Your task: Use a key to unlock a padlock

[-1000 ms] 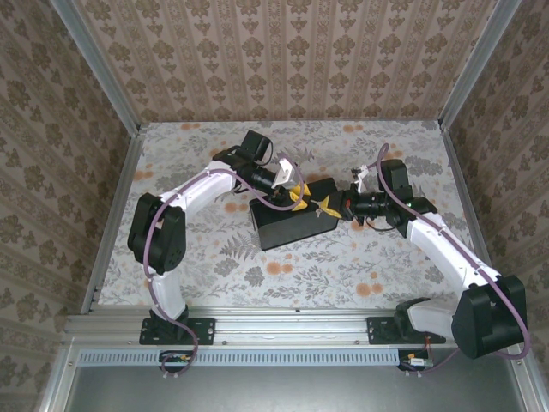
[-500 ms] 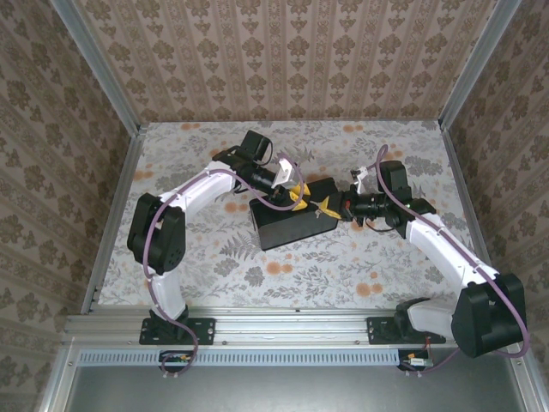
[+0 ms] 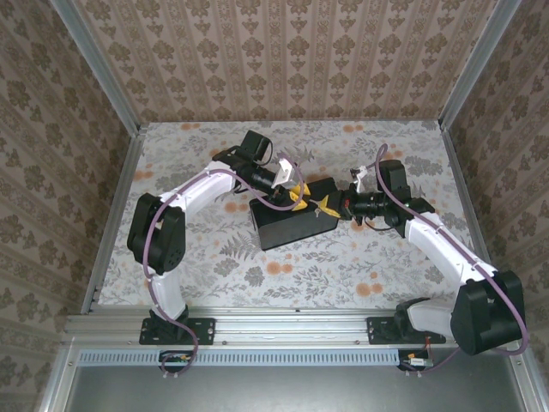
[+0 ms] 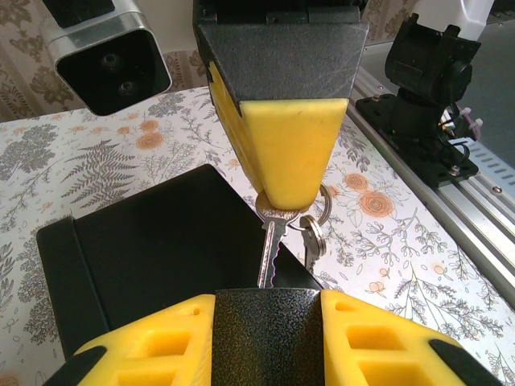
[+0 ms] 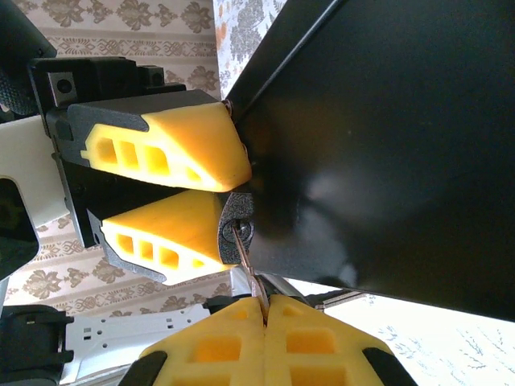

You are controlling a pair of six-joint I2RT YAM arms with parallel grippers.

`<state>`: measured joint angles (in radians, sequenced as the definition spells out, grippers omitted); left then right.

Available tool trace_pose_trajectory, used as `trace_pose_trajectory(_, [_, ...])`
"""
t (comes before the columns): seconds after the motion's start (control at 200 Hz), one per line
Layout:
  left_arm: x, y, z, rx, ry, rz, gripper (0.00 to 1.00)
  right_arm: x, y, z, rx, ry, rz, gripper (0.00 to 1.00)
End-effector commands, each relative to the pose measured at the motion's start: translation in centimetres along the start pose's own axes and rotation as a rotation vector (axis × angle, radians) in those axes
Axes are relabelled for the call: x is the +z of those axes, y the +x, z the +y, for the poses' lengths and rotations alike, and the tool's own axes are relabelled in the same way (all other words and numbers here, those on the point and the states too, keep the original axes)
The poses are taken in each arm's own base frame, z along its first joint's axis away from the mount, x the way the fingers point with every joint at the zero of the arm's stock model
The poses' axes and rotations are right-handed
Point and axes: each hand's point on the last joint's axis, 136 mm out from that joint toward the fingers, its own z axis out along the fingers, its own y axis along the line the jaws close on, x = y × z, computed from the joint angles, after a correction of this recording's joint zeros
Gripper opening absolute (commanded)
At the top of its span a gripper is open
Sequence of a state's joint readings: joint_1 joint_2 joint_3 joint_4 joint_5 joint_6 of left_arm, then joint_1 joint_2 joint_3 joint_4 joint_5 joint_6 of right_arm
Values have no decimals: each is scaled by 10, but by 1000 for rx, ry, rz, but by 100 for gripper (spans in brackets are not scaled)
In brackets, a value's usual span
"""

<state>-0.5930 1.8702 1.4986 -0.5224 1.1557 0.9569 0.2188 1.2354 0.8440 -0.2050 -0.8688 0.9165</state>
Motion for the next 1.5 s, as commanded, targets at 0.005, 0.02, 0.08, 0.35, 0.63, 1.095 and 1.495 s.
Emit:
trace_pose_trajectory(0.005, [-13, -32, -6, 84, -2, -76, 25, 1, 4, -2, -1, -8, 20, 0])
trace_pose_trajectory(0.02, [-13, -32, -6, 84, -2, -75, 25, 1, 4, -2, 0, -8, 19, 0])
trace_pose_trajectory(0.08, [-13, -32, -6, 84, -2, -75, 26, 1, 5, -3, 2, -4, 20, 0])
trace_pose_trajectory(0.35, [-12, -34, -11, 98, 13, -78, 26, 4, 0, 2, 2, -34, 15, 0])
trace_pose_trajectory(0.63, [-14, -30, -9, 92, 2, -59, 25, 1, 2, 5, -10, -41, 13, 0])
trace_pose_trajectory(1.095, [-10, -33, -14, 106, 20, -62, 26, 11, 4, 13, -18, -65, 41, 0])
trace_pose_trajectory(1.495, [-14, -32, -5, 142, -25, -90, 25, 10, 16, 31, 3, -185, 124, 0])
